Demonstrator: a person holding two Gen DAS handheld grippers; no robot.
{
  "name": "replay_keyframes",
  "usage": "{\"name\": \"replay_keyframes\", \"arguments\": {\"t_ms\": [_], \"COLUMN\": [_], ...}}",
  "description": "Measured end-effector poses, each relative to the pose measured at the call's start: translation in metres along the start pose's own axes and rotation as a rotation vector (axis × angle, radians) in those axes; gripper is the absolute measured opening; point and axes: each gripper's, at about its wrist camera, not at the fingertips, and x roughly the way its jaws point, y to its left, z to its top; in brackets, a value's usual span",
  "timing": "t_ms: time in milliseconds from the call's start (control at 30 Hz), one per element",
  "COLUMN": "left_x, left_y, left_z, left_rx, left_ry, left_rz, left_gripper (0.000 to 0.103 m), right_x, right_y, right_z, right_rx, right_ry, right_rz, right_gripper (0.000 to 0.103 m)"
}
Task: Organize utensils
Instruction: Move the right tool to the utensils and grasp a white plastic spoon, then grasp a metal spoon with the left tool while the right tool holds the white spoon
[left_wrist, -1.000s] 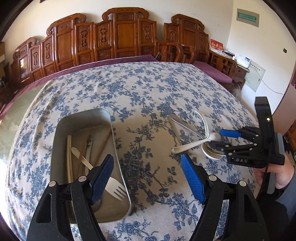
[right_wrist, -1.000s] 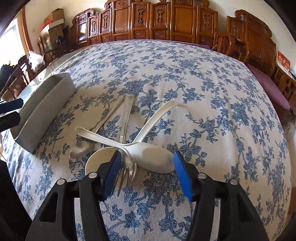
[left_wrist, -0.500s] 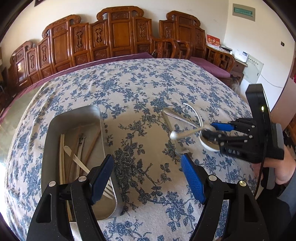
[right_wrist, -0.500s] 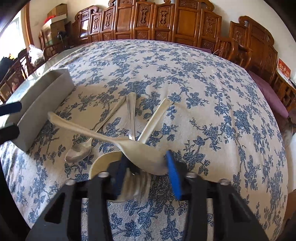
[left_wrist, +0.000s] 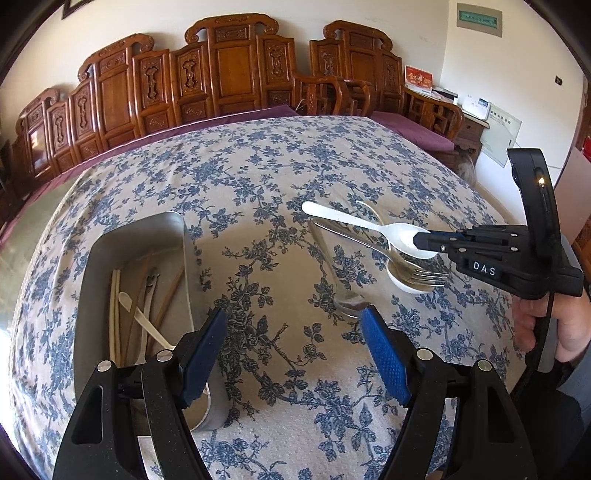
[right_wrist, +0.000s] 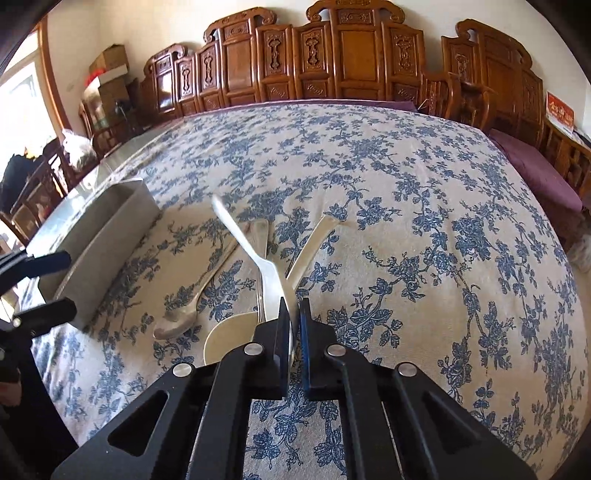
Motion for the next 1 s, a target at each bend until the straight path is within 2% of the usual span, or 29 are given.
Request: {"name": "replay_keyframes", "arguments": {"t_ms": [500, 633, 733, 900, 1000], "left_x": [0.010, 0.027, 0.045, 0.079, 0.096], "left_y": [-0.027, -0.032, -0.032, -0.027, -0.025], "left_z": [0.012, 0.022, 0.026, 0.030, 0.029], "left_rx": [0.077, 0.054, 0.029, -0.027, -0.049], "left_ry": [0.029, 0.064, 0.098, 0.165, 0.192], "left_rz": [0.018, 0.012, 0.006, -0.013, -0.012], "left_gripper": [0.071, 0.070, 0.062, 0.042, 0.040], "right_x": [-0.011, -0.012, -0.012, -0.013, -0.014], "right_y": [-0.026, -0.030, -0.031, -0.033, -0.033], "right_z": [-0.001, -0.001, -0.001, -0.001, -0.001], "right_rx": [0.094, 0.111, 0.115, 0.116, 0.122], "right_ry": [-0.031, -0.033, -0.033, -0.036, -0.036], "right_rz": [0.001, 0.007, 0.011, 0.019, 0.024], "right_gripper": [0.006, 0.006, 0.006, 0.006, 0.006]}}
